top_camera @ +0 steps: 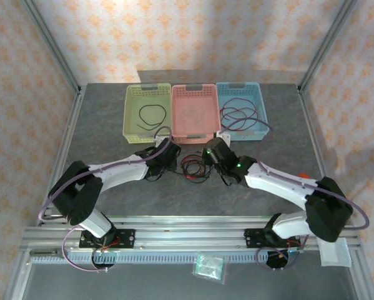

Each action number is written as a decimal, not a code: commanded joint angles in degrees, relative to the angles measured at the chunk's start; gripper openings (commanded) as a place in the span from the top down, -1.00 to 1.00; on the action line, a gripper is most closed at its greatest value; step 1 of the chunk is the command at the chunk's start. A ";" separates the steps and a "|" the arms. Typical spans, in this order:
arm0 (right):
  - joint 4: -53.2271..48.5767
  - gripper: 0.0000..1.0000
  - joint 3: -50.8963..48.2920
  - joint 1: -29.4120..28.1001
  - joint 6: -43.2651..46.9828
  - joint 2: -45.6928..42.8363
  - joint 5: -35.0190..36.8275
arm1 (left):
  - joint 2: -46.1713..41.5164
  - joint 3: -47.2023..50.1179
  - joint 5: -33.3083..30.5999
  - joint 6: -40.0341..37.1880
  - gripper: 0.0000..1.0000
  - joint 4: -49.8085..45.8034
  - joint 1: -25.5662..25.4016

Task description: Untangle the cables

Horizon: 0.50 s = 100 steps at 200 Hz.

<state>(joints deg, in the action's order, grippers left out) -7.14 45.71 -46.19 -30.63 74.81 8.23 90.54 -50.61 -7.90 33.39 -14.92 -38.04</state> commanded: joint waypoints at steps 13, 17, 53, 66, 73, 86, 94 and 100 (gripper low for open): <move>10.50 0.43 -5.52 -0.04 4.53 -6.88 -4.43 | 3.61 -3.89 -1.34 -5.83 0.18 -3.80 1.63; 10.92 0.43 -5.83 0.01 4.77 -6.87 -4.68 | 4.09 -4.17 -1.03 -6.08 0.19 -3.80 1.73; 11.45 0.43 -6.59 -0.03 5.21 -9.04 -4.74 | 6.91 -5.63 1.60 -7.54 0.20 -3.04 2.44; 11.19 0.43 -6.47 -0.03 5.17 -9.00 -4.64 | 7.49 -5.82 2.33 -7.76 0.23 -2.69 2.69; 11.09 0.43 -6.54 -0.02 5.07 -9.05 -4.63 | 7.77 -5.74 2.68 -7.89 0.23 -2.45 2.87; 10.94 0.43 -6.60 -0.05 4.92 -9.13 -4.71 | 8.22 -5.67 3.27 -8.07 0.25 -2.18 3.30; 10.83 0.43 -6.59 -0.02 4.96 -9.14 -4.64 | 8.41 -5.48 3.41 -8.20 0.27 -2.05 3.56; 10.70 0.44 -6.55 -0.02 4.95 -9.18 -4.55 | 8.59 -5.51 3.42 -8.25 0.29 -2.04 3.74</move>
<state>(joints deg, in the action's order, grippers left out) 2.52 39.62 -46.19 -26.50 66.87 3.27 98.04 -54.87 -5.48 26.72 -16.12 -35.42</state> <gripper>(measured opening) 0.284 0.371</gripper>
